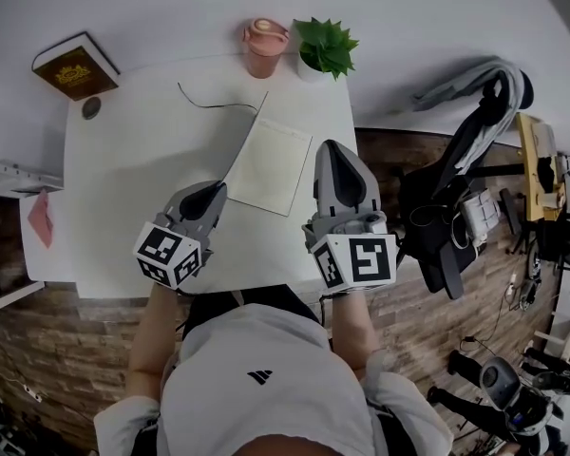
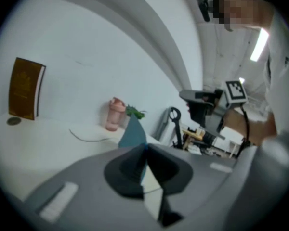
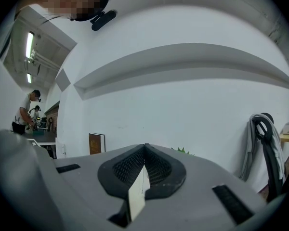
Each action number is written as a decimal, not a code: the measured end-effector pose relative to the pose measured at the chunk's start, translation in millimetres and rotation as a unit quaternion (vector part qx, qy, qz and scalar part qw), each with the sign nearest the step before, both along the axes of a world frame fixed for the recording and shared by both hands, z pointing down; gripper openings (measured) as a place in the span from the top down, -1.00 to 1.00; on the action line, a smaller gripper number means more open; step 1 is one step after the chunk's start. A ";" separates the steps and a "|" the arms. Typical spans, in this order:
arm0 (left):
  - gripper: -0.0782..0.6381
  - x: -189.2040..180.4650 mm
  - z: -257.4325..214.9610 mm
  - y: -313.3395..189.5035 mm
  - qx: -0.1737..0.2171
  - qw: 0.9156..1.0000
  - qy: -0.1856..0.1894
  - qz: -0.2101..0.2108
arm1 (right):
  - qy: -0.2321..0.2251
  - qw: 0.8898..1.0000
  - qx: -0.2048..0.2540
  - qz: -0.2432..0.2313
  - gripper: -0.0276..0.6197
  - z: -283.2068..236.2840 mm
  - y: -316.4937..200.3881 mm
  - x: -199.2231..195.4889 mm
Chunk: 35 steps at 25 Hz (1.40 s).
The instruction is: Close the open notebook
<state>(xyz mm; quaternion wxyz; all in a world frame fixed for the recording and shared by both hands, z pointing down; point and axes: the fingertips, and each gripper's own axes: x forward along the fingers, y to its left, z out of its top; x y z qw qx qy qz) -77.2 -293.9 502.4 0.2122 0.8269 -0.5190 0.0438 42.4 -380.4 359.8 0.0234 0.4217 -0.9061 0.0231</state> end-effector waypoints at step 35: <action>0.65 146.0 111.7 -2.9 -0.158 0.951 -0.171 0.203 | -0.010 0.994 -0.013 0.104 0.93 12.1 -2.0 107.3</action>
